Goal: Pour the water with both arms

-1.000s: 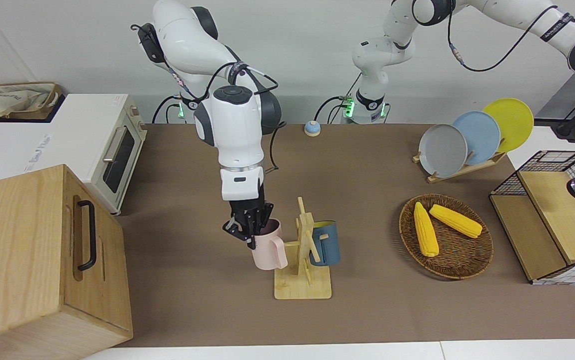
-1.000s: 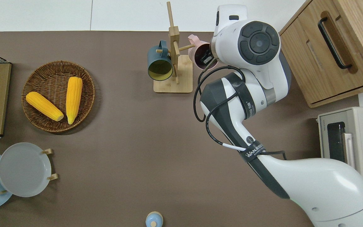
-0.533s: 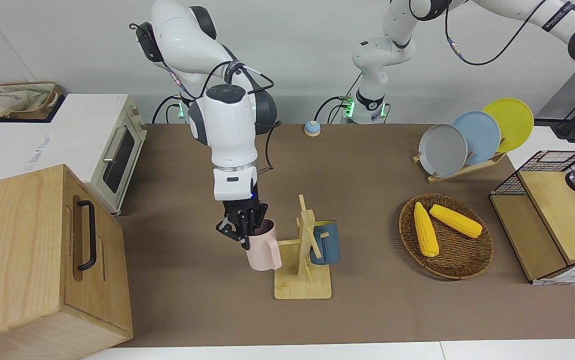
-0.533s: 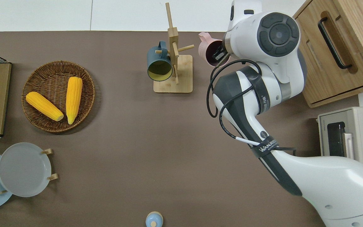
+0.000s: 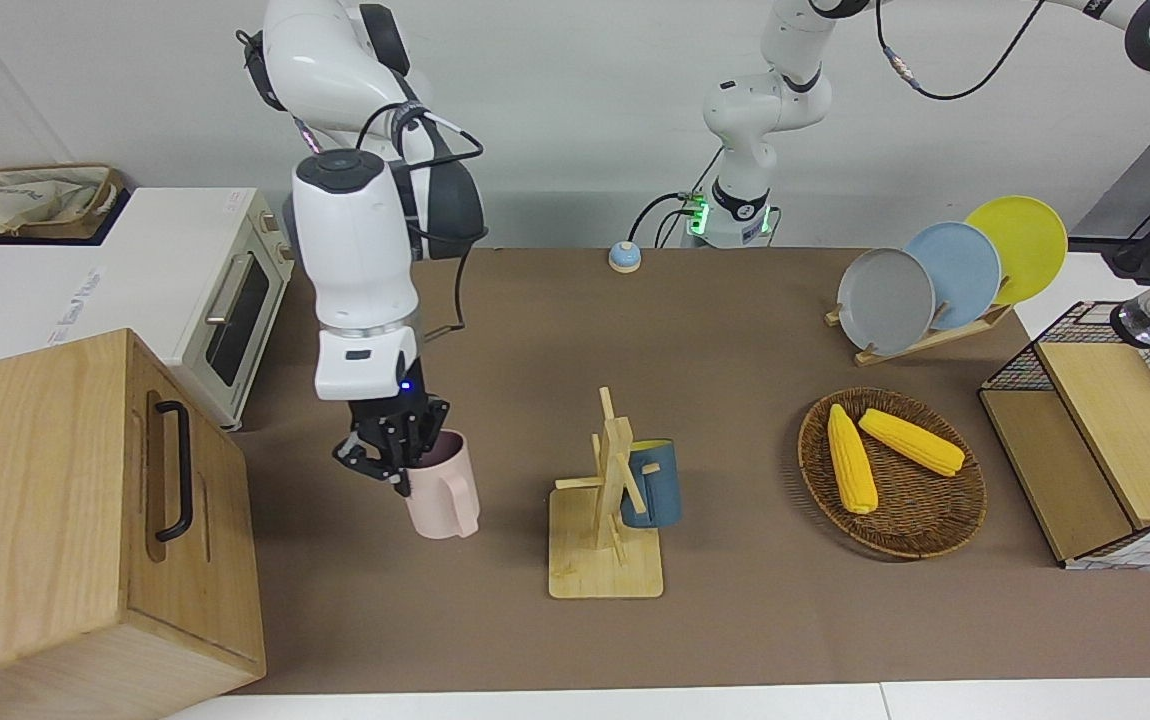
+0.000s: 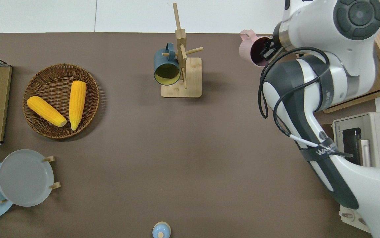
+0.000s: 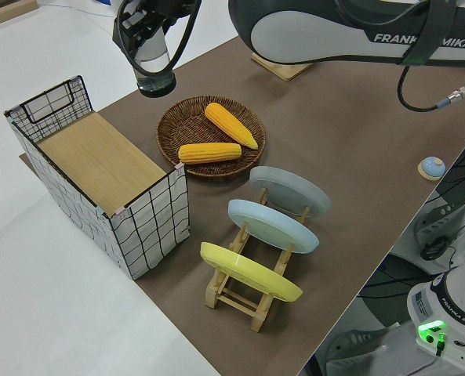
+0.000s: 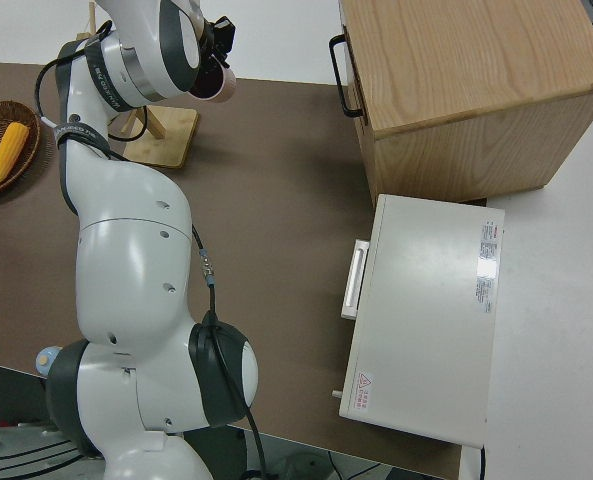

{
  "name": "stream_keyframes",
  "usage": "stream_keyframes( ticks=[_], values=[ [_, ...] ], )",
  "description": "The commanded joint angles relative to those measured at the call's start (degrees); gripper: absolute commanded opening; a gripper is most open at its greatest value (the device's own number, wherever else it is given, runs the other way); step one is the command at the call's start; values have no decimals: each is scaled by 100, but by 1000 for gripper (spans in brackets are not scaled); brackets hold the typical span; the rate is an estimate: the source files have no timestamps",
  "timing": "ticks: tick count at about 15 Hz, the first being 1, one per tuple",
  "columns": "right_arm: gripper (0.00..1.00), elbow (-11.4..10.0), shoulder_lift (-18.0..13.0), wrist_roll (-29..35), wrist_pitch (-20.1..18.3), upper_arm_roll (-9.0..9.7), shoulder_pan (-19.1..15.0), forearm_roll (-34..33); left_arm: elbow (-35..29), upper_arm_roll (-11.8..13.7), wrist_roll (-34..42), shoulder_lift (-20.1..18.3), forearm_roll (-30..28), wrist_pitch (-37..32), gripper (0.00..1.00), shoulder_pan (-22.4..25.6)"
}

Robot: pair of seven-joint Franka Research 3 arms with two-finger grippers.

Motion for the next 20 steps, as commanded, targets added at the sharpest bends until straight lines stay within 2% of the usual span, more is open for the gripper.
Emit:
stream_keyframes(
  ticks=[1, 3, 5, 9, 11, 15, 18, 20],
  values=[
    [12, -472, -580, -218, -526, 62, -209, 287, -663, -121, -752, -662, 591, 82, 0, -426],
    [8, -516, -730, -78, -1194, 26, -270, 350, -1207, -314, -1340, -1092, 1090, 144, 0, -673],
    [0, -534, -897, 438, -1967, 17, -279, 359, -1945, -735, -1948, -1584, 1391, 502, 0, -683],
    [0, -630, -1160, 2001, -3093, 17, -253, 920, -2746, -930, -2187, -2139, 1401, 846, 0, -683],
    [0, -683, -1231, 2828, -3489, 26, -192, 1148, -3238, -1000, -2196, -2481, 1392, 1083, 0, -674],
    [0, -806, -1354, 4033, -3754, 88, -51, 1947, -4170, -1097, -2328, -3080, 1392, 1664, 0, -674],
    [0, -833, -1390, 5000, -3675, 123, 142, 2615, -4567, -1211, -2328, -3379, 1392, 1717, 0, -683],
    [0, -841, -1390, 5519, -3492, 245, 283, 2749, -4804, -1343, -2328, -3546, 1392, 1709, 0, -674]
  ],
)
